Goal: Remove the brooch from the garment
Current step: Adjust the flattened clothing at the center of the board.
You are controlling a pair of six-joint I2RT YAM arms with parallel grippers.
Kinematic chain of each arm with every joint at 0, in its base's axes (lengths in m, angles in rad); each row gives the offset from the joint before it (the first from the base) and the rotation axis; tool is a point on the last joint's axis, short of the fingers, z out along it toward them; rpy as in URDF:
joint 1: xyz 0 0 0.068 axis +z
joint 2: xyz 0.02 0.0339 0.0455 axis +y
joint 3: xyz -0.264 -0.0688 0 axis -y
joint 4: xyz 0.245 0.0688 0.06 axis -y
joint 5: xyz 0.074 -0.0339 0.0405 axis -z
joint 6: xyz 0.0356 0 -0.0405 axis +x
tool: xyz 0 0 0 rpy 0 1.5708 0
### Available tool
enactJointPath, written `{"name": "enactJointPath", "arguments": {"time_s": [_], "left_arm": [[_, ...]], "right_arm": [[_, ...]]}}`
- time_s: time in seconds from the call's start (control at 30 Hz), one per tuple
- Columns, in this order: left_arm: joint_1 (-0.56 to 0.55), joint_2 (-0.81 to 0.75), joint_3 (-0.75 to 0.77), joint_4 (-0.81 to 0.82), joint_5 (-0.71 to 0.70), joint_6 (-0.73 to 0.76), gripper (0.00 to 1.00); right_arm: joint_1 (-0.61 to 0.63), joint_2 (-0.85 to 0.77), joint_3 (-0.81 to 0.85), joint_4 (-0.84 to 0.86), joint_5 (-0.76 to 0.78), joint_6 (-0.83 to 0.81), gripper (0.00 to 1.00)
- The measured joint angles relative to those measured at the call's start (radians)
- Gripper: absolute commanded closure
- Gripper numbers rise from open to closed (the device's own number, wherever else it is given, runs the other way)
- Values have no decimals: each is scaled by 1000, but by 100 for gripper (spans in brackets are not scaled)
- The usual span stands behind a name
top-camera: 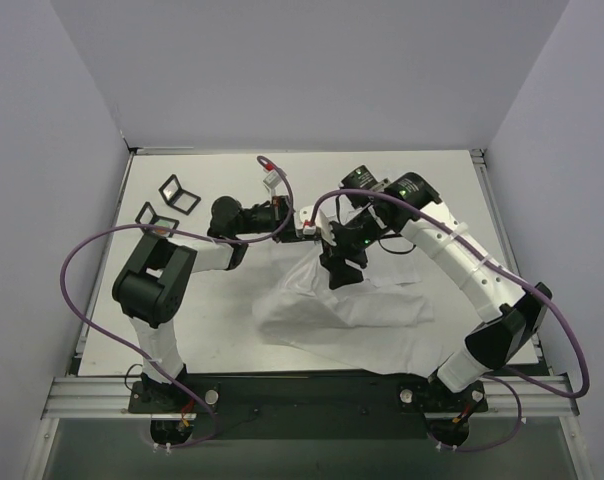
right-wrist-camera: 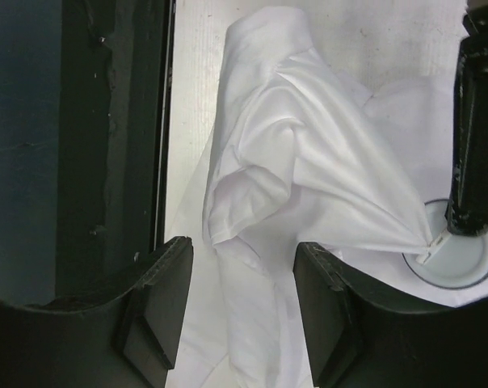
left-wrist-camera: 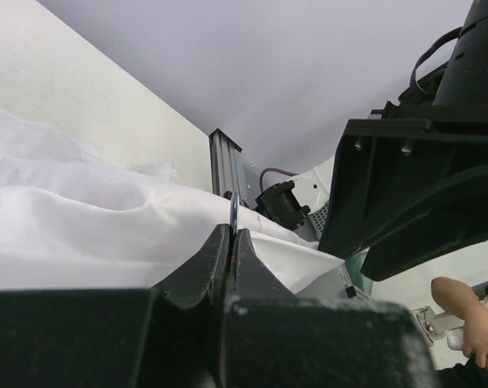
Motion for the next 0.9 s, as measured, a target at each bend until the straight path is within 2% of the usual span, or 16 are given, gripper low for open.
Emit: {"name": "enactJointPath", "arguments": {"time_s": [0.13, 0.3, 0.47, 0.67, 0.9], "left_arm": [[-7, 0, 0, 6, 16, -10, 100], [-8, 0, 2, 5, 13, -13, 100], [-6, 0, 6, 5, 11, -15, 100], [0, 1, 6, 5, 10, -18, 100], [0, 1, 7, 5, 0, -19, 100]], "right_arm": [[42, 30, 22, -4, 3, 5, 49], [81, 166, 165, -10, 22, 55, 50], [140, 280, 313, -11, 128, 111, 50], [198, 294, 393, -17, 267, 157, 50], [267, 287, 397, -6, 410, 129, 50]]}}
